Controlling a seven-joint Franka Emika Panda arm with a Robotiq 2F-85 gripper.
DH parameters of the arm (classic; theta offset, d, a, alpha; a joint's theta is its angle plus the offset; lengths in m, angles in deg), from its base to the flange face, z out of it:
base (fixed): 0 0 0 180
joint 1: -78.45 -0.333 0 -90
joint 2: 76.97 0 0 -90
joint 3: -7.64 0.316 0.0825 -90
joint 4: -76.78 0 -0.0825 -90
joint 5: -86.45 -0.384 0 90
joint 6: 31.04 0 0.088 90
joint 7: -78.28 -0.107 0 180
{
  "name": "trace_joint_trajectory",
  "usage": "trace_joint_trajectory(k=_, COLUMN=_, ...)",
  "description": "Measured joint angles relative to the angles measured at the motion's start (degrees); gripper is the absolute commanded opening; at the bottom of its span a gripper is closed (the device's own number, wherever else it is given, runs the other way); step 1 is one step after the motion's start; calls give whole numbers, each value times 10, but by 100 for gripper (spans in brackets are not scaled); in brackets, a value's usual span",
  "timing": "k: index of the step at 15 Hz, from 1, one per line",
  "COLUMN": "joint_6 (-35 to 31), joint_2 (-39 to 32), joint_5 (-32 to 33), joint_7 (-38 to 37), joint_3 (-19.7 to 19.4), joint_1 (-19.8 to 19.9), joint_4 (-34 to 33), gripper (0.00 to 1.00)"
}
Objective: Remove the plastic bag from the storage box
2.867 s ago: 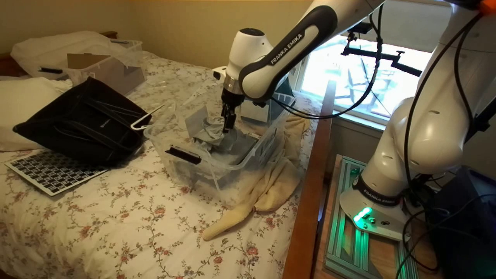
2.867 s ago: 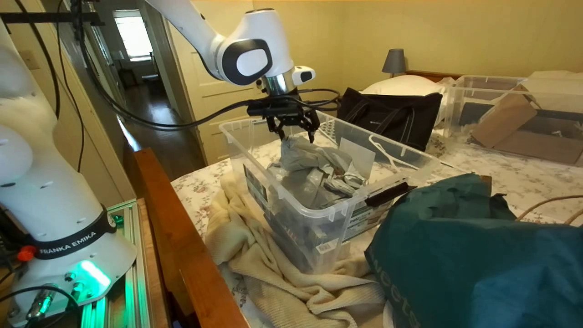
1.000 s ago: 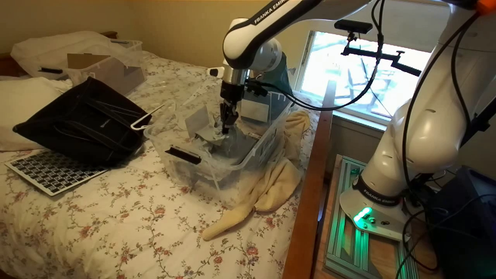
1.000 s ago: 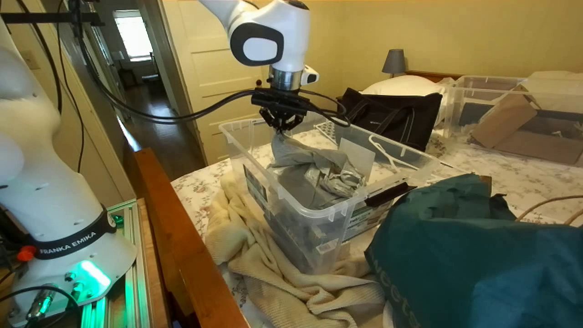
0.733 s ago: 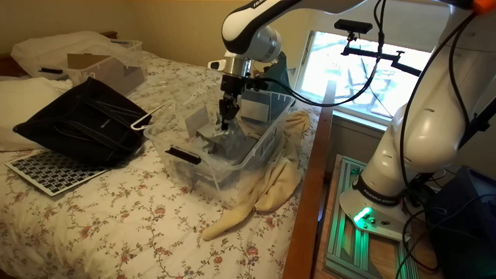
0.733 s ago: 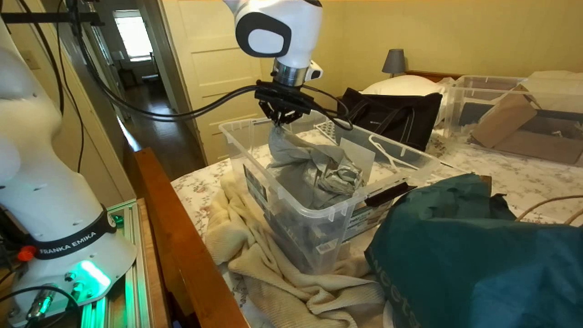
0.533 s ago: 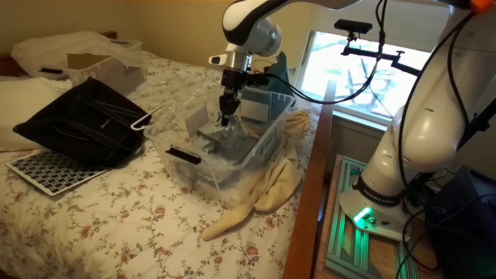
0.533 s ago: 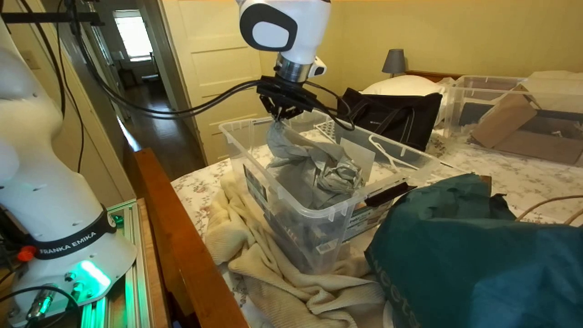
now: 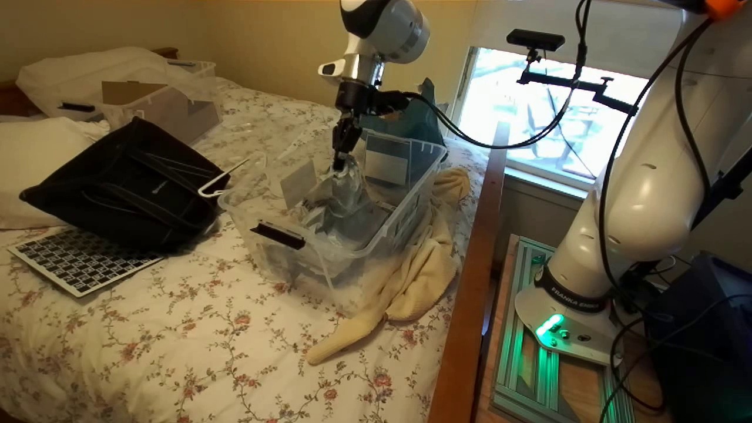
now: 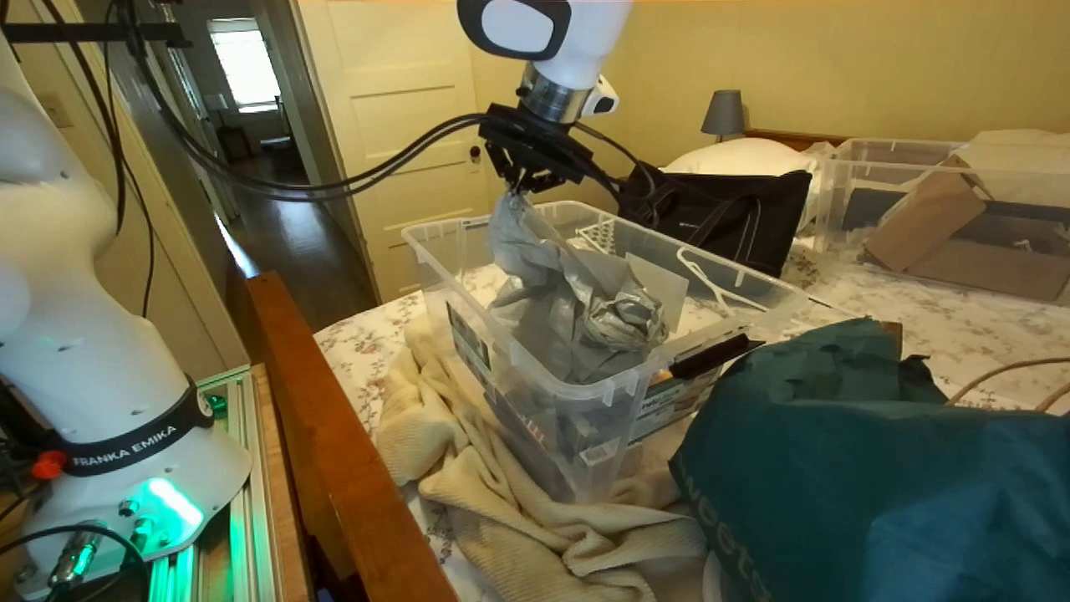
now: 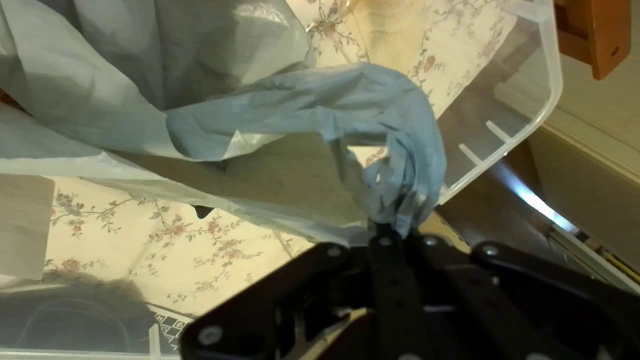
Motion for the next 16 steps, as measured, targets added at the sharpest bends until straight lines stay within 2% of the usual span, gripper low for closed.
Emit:
trace_joint_trajectory(k=8, joint_6=42, joint_2=0, joint_5=-57, joint_7=-40, joint_3=-12, joint_1=5, joint_4=-47, gripper=1)
trace_joint_trajectory(k=16, joint_6=44, joint_2=13, joint_5=-69, joint_7=-60, joint_3=-19, joint_1=7, joint_4=-77, gripper=1)
